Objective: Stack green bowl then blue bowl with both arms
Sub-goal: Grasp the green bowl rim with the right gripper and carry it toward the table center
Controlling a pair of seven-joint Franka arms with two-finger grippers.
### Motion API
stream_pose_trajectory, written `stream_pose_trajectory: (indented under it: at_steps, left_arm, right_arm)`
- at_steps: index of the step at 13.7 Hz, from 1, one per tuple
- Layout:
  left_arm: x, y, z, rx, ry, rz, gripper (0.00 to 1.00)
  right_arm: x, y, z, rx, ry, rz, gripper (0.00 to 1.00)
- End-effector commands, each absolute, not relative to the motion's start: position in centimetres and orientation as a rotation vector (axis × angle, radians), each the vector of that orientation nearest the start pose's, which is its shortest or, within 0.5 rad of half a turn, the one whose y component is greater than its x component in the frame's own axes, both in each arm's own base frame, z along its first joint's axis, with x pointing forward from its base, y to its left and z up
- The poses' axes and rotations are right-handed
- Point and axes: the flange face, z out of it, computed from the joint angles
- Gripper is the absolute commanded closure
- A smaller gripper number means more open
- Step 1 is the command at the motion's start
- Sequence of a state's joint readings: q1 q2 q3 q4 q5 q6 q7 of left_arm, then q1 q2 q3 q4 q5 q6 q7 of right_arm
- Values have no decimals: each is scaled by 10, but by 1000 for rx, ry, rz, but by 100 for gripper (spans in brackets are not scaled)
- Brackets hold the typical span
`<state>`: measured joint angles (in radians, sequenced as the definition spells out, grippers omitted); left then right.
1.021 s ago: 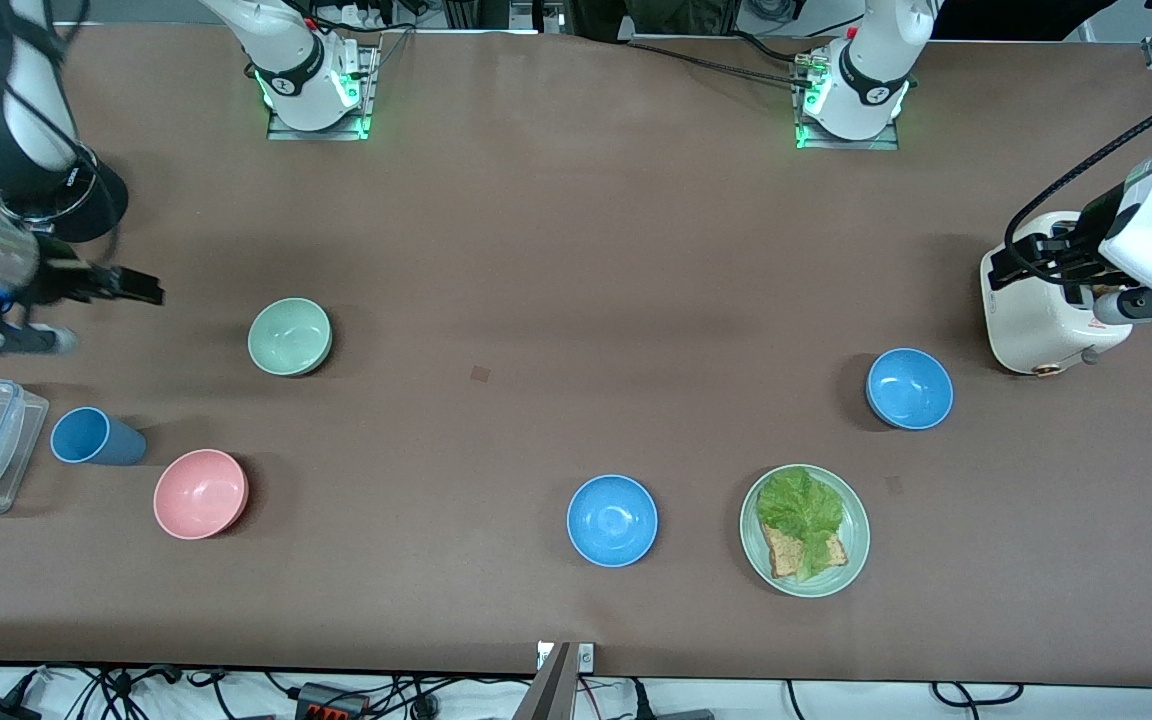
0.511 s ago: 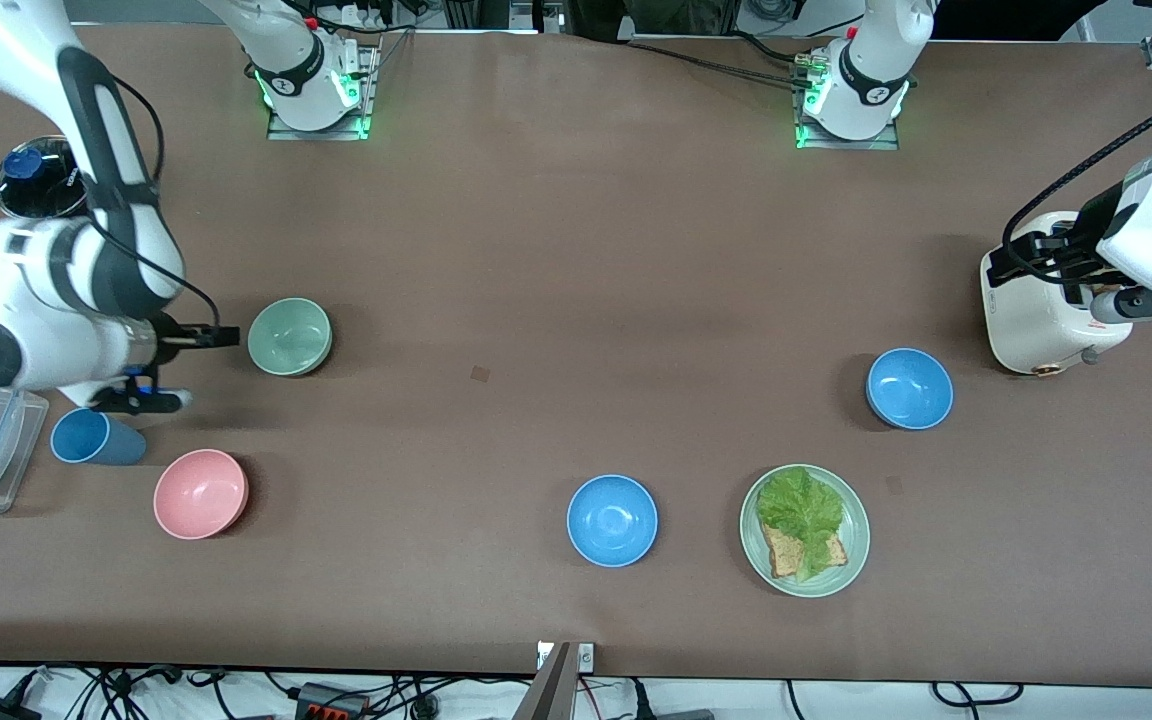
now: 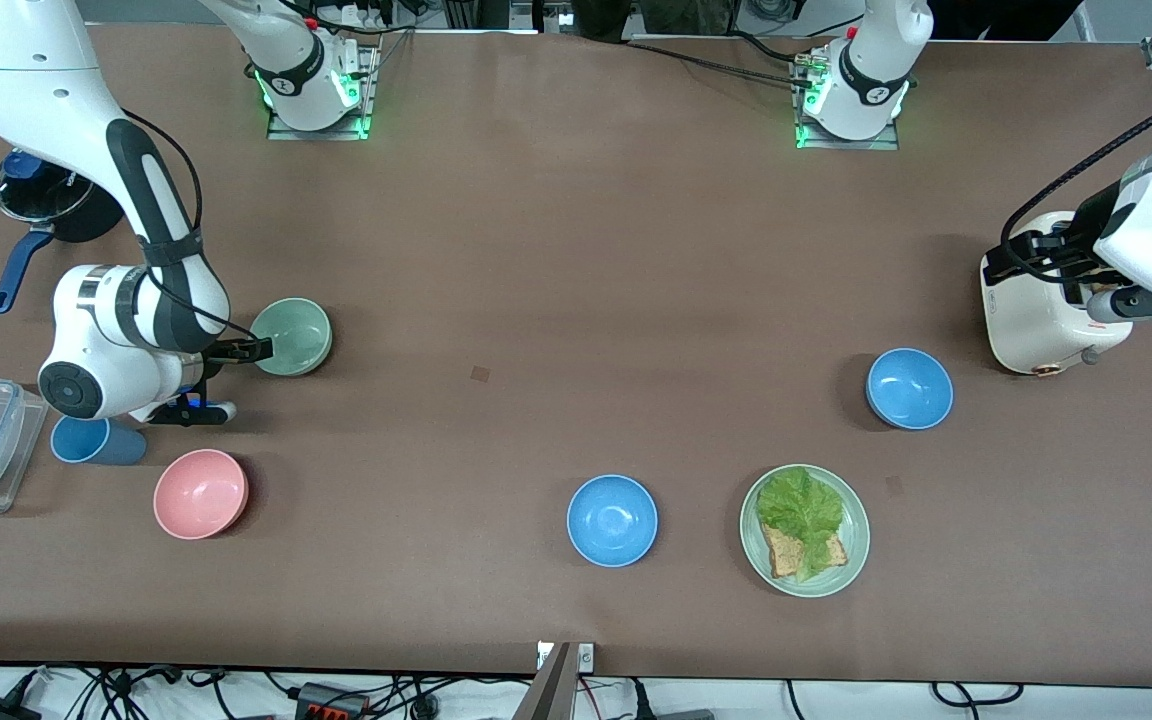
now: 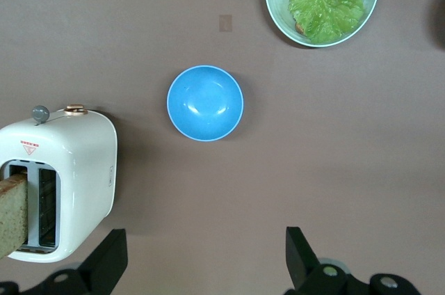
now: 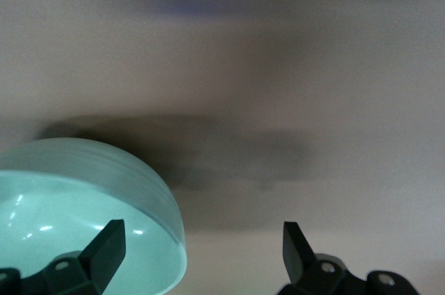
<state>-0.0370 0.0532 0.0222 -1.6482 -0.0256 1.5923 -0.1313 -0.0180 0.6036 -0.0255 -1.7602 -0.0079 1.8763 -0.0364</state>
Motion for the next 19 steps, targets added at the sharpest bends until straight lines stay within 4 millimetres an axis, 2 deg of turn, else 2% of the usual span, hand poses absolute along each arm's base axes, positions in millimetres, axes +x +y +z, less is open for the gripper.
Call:
stream_pose_trajectory:
  at_steps: [1, 3, 4, 5, 6, 9, 12, 15, 19]
  left_arm:
    - [569, -13, 565, -3170, -189, 202, 0]
    - [569, -12, 564, -3170, -184, 207, 0]
    - [567, -14, 564, -3168, -176, 226, 0]
    - [566, -14, 563, -3166, -176, 243, 0]
    - [563, -14, 562, -3162, -170, 277, 0]
    - [563, -13, 562, -3162, -170, 280, 0]
    - [563, -9, 562, -3163, -179, 279, 0]
    - [563, -6, 562, -3163, -184, 279, 0]
    - [567, 1, 552, -3158, -204, 305, 0]
  right_arm:
    - [603, -21, 196, -3044, 19, 765, 13]
    - [600, -20, 193, -3039, 17, 786, 51]
    - [600, -12, 194, -3027, 6, 785, 79]
    - [600, -9, 194, -3024, 0, 784, 97]
    - [601, -7, 195, -3022, -5, 781, 100]
    - [605, 8, 202, -2986, -7, 774, 100]
    - [624, 47, 231, -2986, -109, 721, 100]
    - [632, 130, 258, -2927, -162, 654, 100]
    - [619, 266, 260, -2933, -140, 638, 100]
